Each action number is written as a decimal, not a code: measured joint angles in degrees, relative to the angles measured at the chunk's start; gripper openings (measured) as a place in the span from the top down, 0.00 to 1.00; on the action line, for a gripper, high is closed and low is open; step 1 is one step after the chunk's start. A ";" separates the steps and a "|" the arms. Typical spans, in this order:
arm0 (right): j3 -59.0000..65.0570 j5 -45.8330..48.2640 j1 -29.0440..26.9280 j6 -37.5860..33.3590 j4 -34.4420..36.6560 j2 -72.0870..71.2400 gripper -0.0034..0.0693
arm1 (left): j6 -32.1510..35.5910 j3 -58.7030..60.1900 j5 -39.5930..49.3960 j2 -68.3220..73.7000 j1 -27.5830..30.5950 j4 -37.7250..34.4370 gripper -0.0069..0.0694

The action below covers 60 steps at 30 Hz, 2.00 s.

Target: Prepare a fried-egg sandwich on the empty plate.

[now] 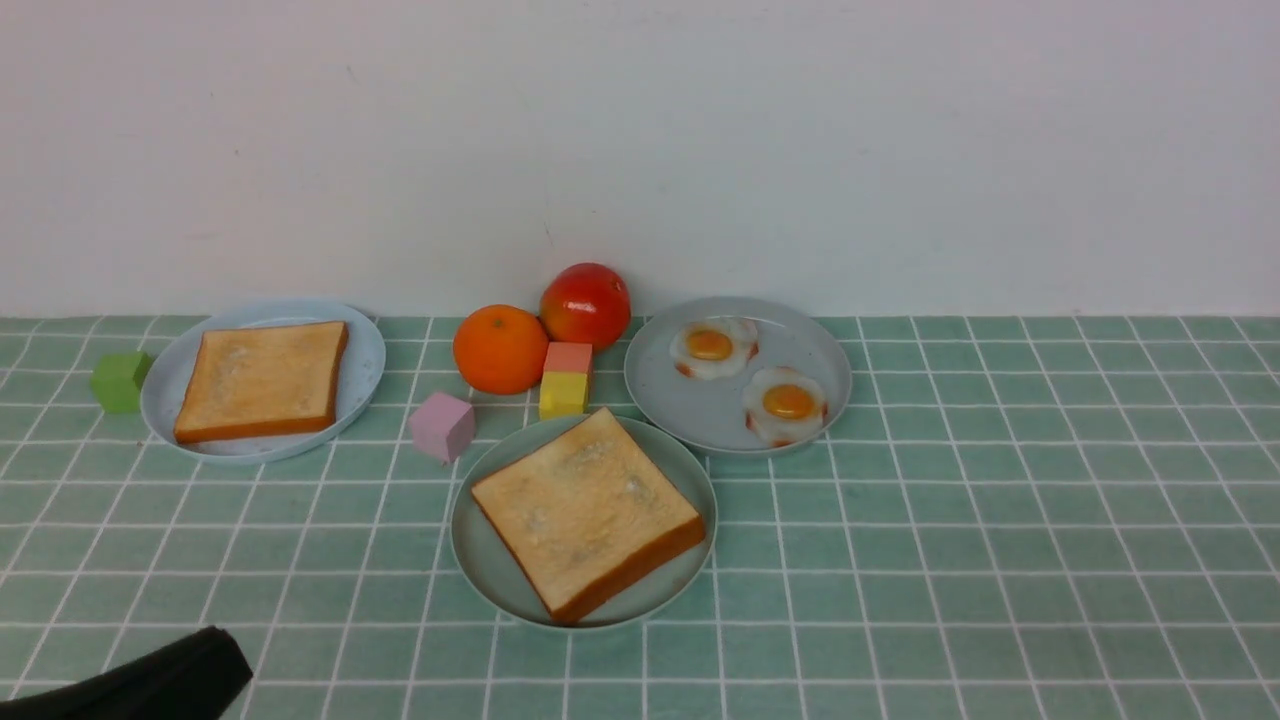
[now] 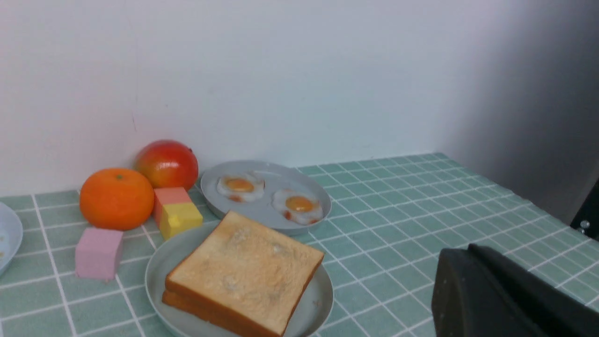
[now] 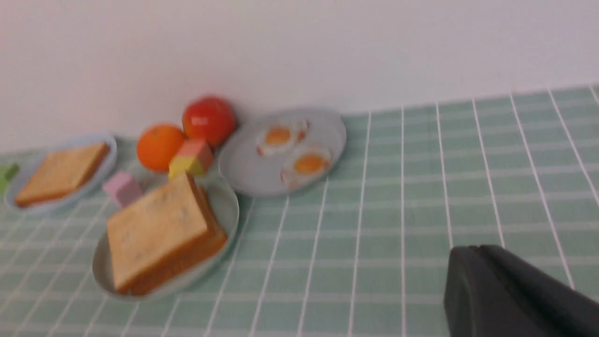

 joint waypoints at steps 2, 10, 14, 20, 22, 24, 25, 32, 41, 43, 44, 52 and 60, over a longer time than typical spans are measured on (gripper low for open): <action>2.14 -4.06 0.00 0.20 0.00 0.00 0.95 | 0.00 0.05 0.30 0.00 0.00 0.00 0.93; 10.47 -10.90 0.00 0.31 0.00 0.16 0.94 | -0.01 0.05 1.32 0.00 0.00 -0.12 0.93; 13.25 -10.78 0.00 0.31 0.00 0.16 0.93 | -0.01 0.05 1.32 0.00 0.00 -0.18 0.93; 16.78 -10.46 -3.04 -0.01 -5.64 -2.63 0.96 | -0.01 0.05 1.34 0.00 0.00 -0.18 0.93; 18.81 -11.03 -6.43 -0.71 -7.09 -5.33 0.97 | -0.01 0.05 1.39 0.00 0.00 -0.18 0.93; 20.83 -11.31 -8.72 -1.29 -7.52 -7.56 0.97 | -0.12 0.05 1.47 0.00 0.00 -0.18 0.93; 21.91 -10.66 -10.15 -1.41 -7.61 -8.49 0.97 | -0.12 0.05 1.53 0.00 0.00 -0.18 0.93; 22.12 -7.04 -11.55 -4.01 -7.66 -8.85 0.97 | -0.18 0.05 1.59 -0.04 0.00 -0.18 0.92; 22.12 -6.97 -11.49 -5.95 -6.56 -8.91 0.97 | -0.18 0.05 1.59 -0.04 0.00 -0.19 0.92; 22.12 -6.97 -11.49 -5.95 -6.50 -8.91 0.97 | -0.18 0.05 1.59 -0.04 0.00 -0.19 0.92; 22.12 -6.97 -11.49 -5.95 -6.45 -8.91 0.97 | -0.18 0.05 1.59 -0.04 0.00 -0.19 0.92; 22.12 -6.97 -11.49 -5.95 -6.38 -8.91 0.97 | -0.18 0.05 1.59 -0.04 0.00 -0.19 0.91; 22.11 -6.97 -11.49 -5.95 -6.33 -8.91 0.97 | -0.18 0.05 1.59 -0.04 0.00 -0.19 0.91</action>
